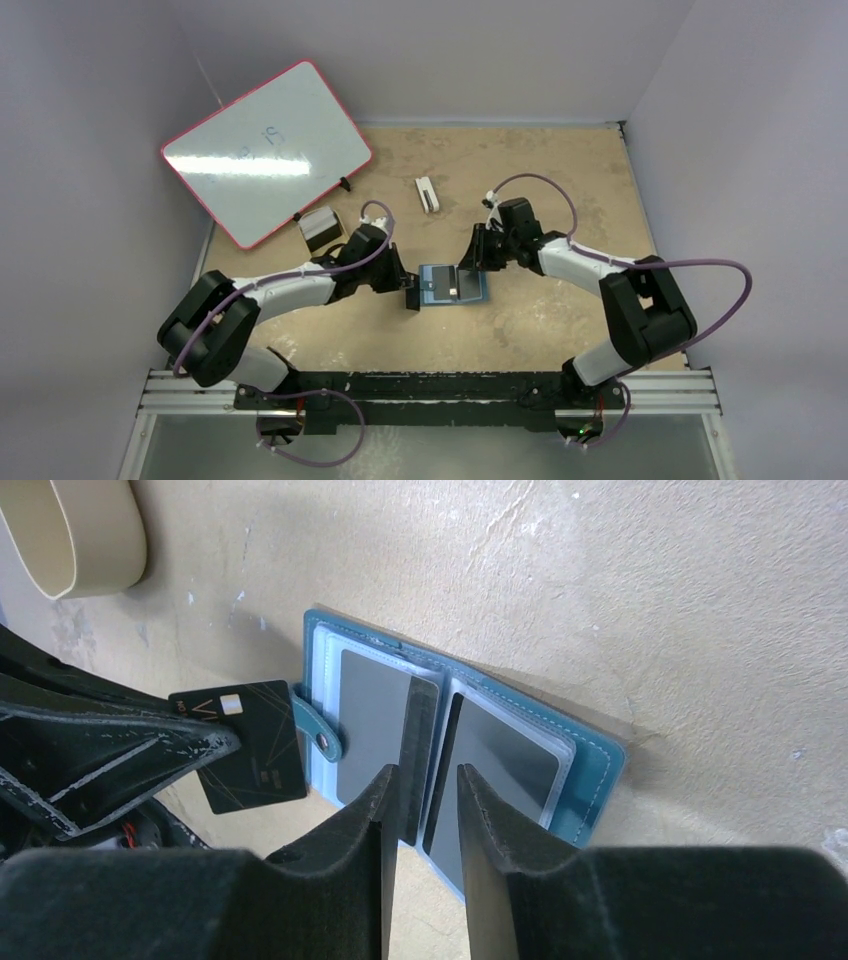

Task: Put the credit cards into the card holder
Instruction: Insert the credit card into the card holder.

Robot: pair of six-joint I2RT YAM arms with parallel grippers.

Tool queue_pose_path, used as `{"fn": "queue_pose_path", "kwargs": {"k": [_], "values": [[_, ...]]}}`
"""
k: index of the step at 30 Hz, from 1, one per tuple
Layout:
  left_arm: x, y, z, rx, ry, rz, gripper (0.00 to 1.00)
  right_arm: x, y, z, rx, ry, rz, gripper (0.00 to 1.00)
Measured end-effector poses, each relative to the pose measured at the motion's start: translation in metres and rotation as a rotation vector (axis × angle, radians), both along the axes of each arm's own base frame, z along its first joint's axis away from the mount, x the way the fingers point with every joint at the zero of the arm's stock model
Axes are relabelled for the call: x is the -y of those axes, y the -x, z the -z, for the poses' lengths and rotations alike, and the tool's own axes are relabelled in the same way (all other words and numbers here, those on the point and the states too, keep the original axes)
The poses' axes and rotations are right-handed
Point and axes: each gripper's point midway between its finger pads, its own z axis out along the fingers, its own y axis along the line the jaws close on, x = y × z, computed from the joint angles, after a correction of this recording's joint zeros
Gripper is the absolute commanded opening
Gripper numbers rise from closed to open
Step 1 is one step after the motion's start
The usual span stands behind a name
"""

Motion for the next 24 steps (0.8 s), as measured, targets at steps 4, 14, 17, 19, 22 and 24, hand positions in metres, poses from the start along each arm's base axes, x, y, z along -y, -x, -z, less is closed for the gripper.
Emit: {"fn": "queue_pose_path", "kwargs": {"k": [4,14,17,19,22,24], "values": [[-0.003,0.001,-0.002,-0.002,-0.009,-0.009,0.00,-0.005,0.007,0.003,-0.012,0.001,-0.014,0.31],[-0.016,-0.004,-0.010,0.023,-0.065,-0.055,0.00,-0.018,0.013,0.015,-0.040,-0.015,-0.014,0.32],[-0.019,-0.003,-0.007,0.016,-0.085,-0.058,0.00,-0.019,0.015,0.016,-0.048,-0.019,-0.009,0.26],[-0.020,-0.002,-0.004,0.012,-0.090,-0.058,0.00,-0.020,0.013,0.016,-0.043,-0.025,-0.007,0.24],[-0.019,-0.002,-0.001,0.004,-0.093,-0.055,0.00,-0.022,0.013,0.018,-0.046,-0.028,-0.005,0.23],[-0.018,-0.002,0.001,-0.001,-0.090,-0.050,0.00,-0.023,0.013,0.019,-0.049,-0.029,-0.006,0.25]]}}
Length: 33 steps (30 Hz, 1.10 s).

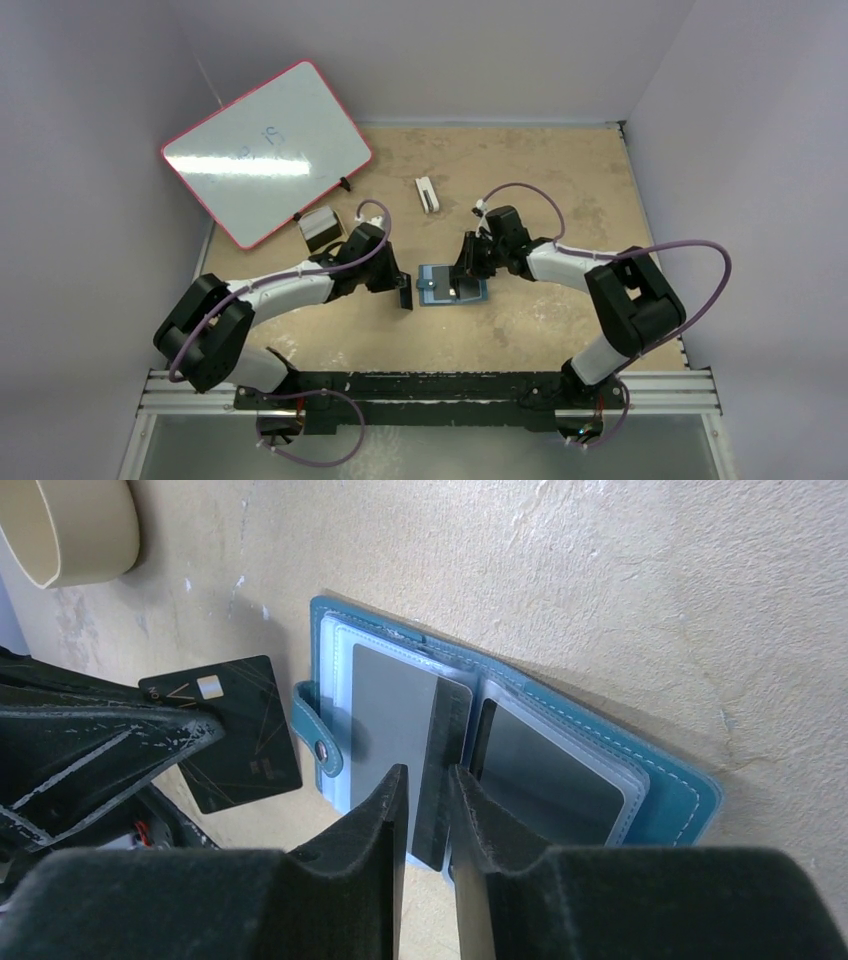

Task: Put the credit cards into the card holder
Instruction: Insert the credit card into the card holder.

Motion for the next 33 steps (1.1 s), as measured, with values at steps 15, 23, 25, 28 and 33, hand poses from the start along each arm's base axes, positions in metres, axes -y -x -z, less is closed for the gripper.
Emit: {"fn": "queue_pose_path", "kwargs": {"k": [15,23,25,28,33], "values": [[0.012,-0.002,-0.004,0.018,0.060,0.028,0.00,-0.003,0.003,0.007,-0.019,0.006,-0.002,0.24],[0.015,-0.002,-0.002,0.019,0.074,0.036,0.00,-0.006,0.004,0.006,-0.017,0.001,-0.008,0.24],[0.015,-0.002,-0.002,0.019,0.078,0.035,0.00,-0.007,0.005,0.006,-0.018,0.000,-0.009,0.25],[0.016,-0.002,-0.002,0.019,0.082,0.035,0.00,-0.010,0.005,0.009,-0.022,0.001,-0.014,0.25],[0.017,-0.002,-0.003,0.021,0.088,0.036,0.00,-0.013,0.005,0.009,-0.022,-0.003,-0.017,0.25]]}}
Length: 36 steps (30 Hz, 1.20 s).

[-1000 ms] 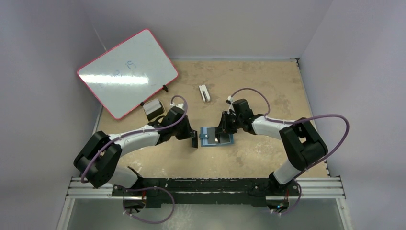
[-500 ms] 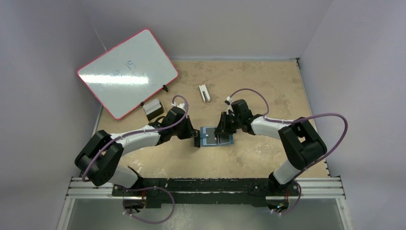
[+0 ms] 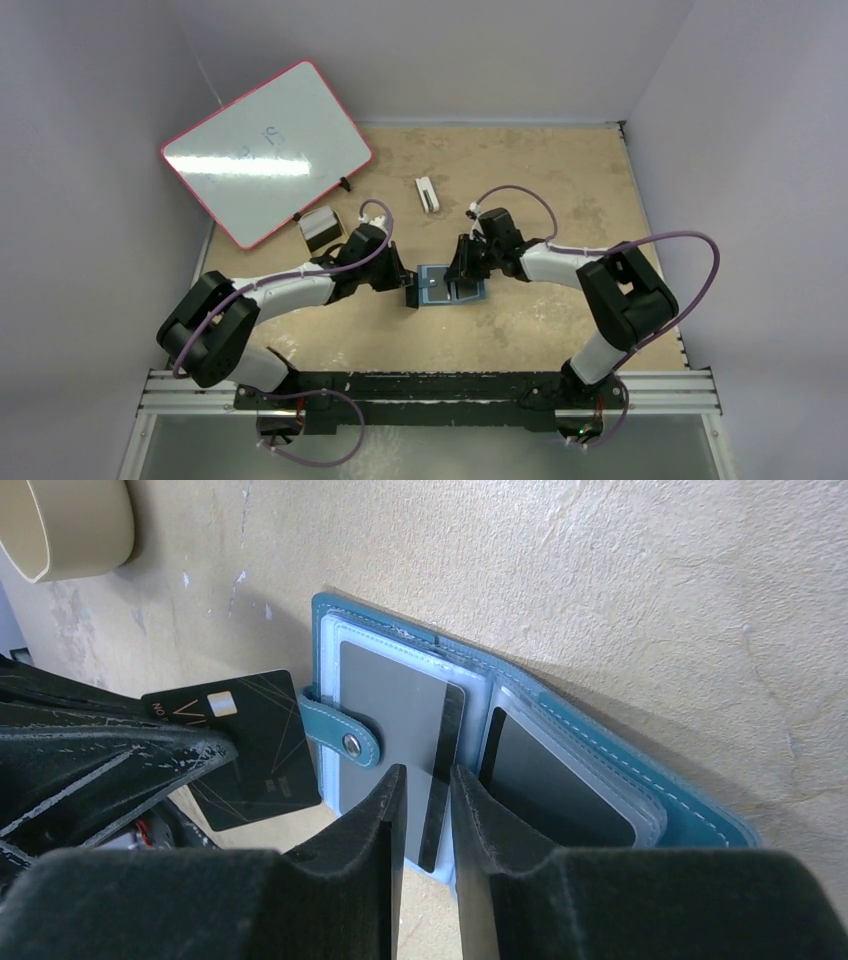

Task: Put the credit cards into the card holder
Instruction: Insert the credit card into the card holder.

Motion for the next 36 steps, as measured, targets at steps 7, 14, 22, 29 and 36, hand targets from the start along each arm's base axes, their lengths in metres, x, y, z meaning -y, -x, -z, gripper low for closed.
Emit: {"fn": "queue_pose_path", "kwargs": {"k": [7,14,22,29,36], "values": [[0.001,0.001,-0.001,-0.003,0.009,0.007,0.00,0.004,-0.003,-0.001,0.013,0.044,0.023,0.39],[-0.003,-0.004,-0.016,0.026,0.036,-0.012,0.00,0.011,0.007,-0.032,0.122,0.150,0.075,0.47],[-0.031,-0.016,-0.035,0.055,0.068,-0.100,0.00,-0.005,0.018,-0.045,0.197,0.289,0.091,0.76],[-0.052,-0.018,-0.062,0.128,0.077,-0.158,0.00,-0.010,0.031,-0.021,0.178,0.427,0.085,0.87],[-0.056,-0.016,-0.063,0.126,0.069,-0.165,0.00,-0.015,0.031,-0.007,0.173,0.535,0.091,0.84]]}}
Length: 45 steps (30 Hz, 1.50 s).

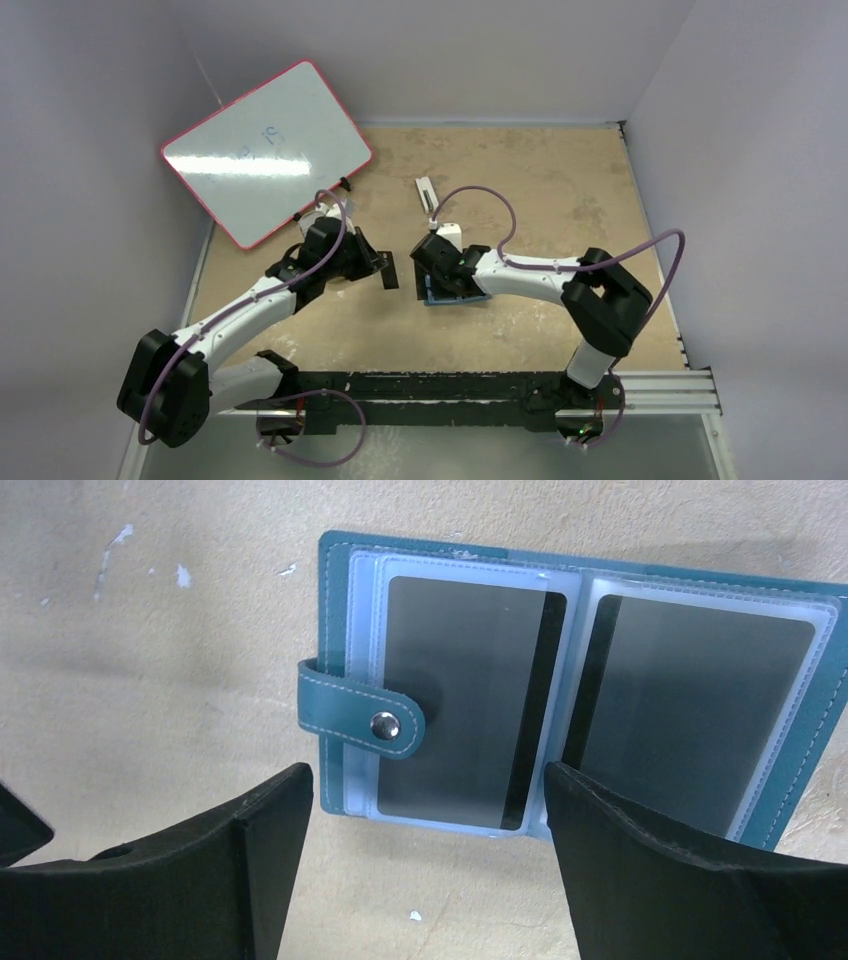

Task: Put the credit cards into the card holder
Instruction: Insert the credit card into the card holder.

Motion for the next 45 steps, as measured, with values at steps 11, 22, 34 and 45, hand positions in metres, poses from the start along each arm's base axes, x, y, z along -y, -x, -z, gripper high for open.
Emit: {"fn": "queue_pose_path", "kwargs": {"k": [11,22,34,45], "values": [[-0.002,0.001,0.006,-0.017,-0.016,0.002,0.00,0.007,-0.005,0.012,0.002,0.090,0.039,0.77],[-0.002,0.002,0.012,-0.032,-0.024,0.002,0.00,0.003,-0.004,0.010,-0.001,0.077,0.035,0.79],[-0.002,0.002,0.012,-0.033,-0.023,0.003,0.00,-0.004,0.001,-0.010,-0.001,0.002,0.013,0.79],[-0.001,0.003,0.012,-0.035,-0.020,0.009,0.00,0.005,0.005,0.009,-0.032,0.068,0.018,0.77]]}}
